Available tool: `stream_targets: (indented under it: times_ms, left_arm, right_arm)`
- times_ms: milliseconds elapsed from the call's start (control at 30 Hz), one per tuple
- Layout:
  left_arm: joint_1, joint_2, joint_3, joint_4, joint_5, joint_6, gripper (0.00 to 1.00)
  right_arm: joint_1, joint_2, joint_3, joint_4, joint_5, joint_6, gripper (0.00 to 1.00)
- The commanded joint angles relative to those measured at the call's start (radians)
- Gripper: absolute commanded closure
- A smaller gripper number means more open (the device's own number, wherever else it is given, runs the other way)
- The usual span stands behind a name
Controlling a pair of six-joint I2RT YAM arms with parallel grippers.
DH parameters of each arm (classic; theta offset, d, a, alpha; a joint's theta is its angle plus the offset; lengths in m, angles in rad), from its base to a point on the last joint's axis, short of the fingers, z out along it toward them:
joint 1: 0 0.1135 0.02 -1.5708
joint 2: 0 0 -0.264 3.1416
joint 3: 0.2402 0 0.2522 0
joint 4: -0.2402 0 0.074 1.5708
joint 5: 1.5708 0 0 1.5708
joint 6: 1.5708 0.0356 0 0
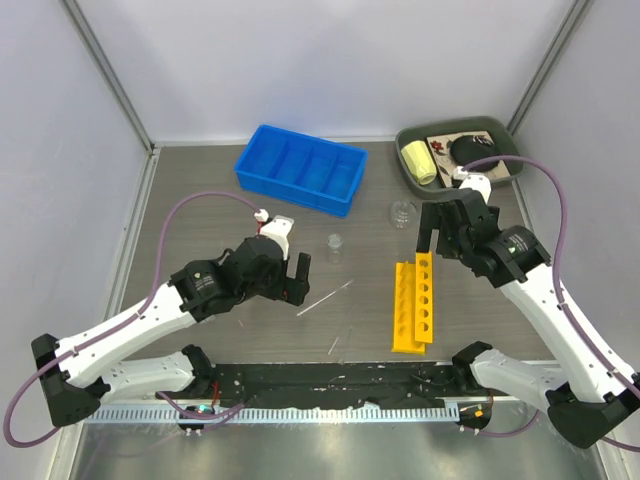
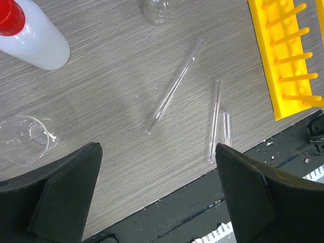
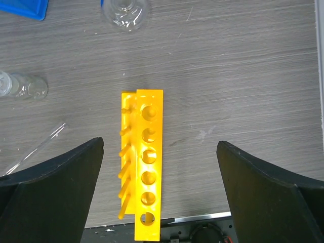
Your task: Organize the chemistry lab equipment
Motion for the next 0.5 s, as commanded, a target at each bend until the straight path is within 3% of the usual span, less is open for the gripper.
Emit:
stream_targets:
  times_ms: [0, 267, 367, 467]
  left_arm:
    - [-0.023, 0.016, 0.057, 0.011, 0.005, 0.031, 0.0]
    - [-0.207, 0.131, 0.143, -0.036, -0.153, 0.043, 0.0]
    - [-0.252, 0.188, 0.157, -0.034, -0.177, 0.032, 0.0]
    - [-0.287, 0.245, 0.15, -0.016, -0.182, 0.014, 0.0]
  right_arm:
    - [0.002, 0.012, 0.079, 0.013, 0.083, 0.01, 0.0]
    - [0.002, -0.093, 0.062, 0.018, 0.121, -0.037, 0.0]
    - [0.002, -0.109, 0.039, 0.001, 0.06, -0.05, 0.0]
    - [0.002, -0.078, 0.011, -0.054, 0.054, 0.028, 0.0]
